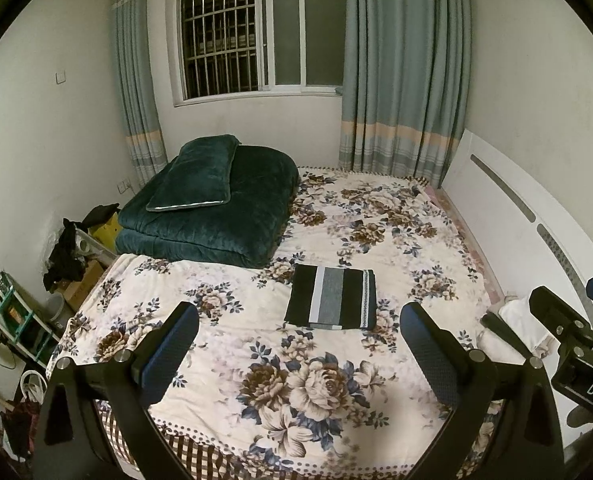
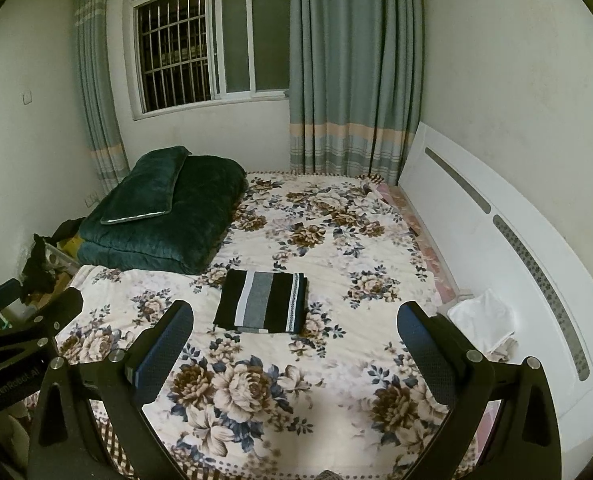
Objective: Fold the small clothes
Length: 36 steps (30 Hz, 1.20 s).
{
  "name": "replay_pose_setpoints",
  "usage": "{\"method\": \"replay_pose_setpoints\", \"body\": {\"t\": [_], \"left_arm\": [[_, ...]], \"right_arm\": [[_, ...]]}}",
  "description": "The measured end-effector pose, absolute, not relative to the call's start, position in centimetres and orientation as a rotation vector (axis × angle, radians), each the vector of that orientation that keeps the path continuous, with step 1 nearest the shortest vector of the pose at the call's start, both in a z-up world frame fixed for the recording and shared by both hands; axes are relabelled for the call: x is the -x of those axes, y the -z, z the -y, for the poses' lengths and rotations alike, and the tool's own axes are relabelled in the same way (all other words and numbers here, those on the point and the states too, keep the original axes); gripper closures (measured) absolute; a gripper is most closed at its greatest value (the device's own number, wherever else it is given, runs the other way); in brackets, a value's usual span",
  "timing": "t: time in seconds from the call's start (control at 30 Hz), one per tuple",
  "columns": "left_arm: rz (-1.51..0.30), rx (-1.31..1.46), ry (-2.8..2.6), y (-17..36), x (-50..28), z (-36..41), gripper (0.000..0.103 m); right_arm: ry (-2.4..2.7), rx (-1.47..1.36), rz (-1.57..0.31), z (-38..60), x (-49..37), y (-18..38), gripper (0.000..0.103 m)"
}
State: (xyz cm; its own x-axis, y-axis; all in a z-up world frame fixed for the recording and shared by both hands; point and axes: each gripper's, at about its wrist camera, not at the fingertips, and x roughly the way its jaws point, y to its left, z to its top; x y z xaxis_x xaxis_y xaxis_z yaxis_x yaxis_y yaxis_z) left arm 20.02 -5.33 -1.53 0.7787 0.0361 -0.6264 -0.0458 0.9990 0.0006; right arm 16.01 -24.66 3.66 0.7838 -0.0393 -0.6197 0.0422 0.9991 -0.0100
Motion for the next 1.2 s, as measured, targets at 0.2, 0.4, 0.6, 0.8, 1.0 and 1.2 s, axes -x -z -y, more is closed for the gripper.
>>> {"method": "replay_pose_setpoints", "body": {"t": [0.2, 0.4, 0.6, 0.8, 1.0, 1.2], "left_arm": [[-0.678, 0.014, -0.043, 1.6, -20.0, 5.2, 0.0], [-0.677, 0.013, -0.043, 1.6, -20.0, 5.2, 0.0], [-0.678, 0.015, -0.041, 1.6, -20.0, 5.2, 0.0], [-0.671, 0.015, -0.043, 1.4, -20.2, 5.1, 0.0], [-0.672, 0.015, -0.047, 1.4, -20.1, 5.2, 0.0], [-0.673, 0.016, -0.048, 1.5, -20.1, 5.3, 0.0]], "right_arm": [[0.046, -0.005, -0.667, 24.2, -16.0, -3.8, 0.0], [0.043, -0.01, -0.666, 23.8, -16.1, -3.9, 0.0], [0.042, -0.01, -0.665, 23.4, -16.4, -4.0, 0.0], [0.046, -0.011, -0.665, 23.6, -16.1, -3.8, 0.0], [0.049, -0.012, -0.664, 23.6, -16.0, -3.7, 0.0], [0.05, -0.012, -0.664, 23.3, -16.3, -3.9, 0.0]]}}
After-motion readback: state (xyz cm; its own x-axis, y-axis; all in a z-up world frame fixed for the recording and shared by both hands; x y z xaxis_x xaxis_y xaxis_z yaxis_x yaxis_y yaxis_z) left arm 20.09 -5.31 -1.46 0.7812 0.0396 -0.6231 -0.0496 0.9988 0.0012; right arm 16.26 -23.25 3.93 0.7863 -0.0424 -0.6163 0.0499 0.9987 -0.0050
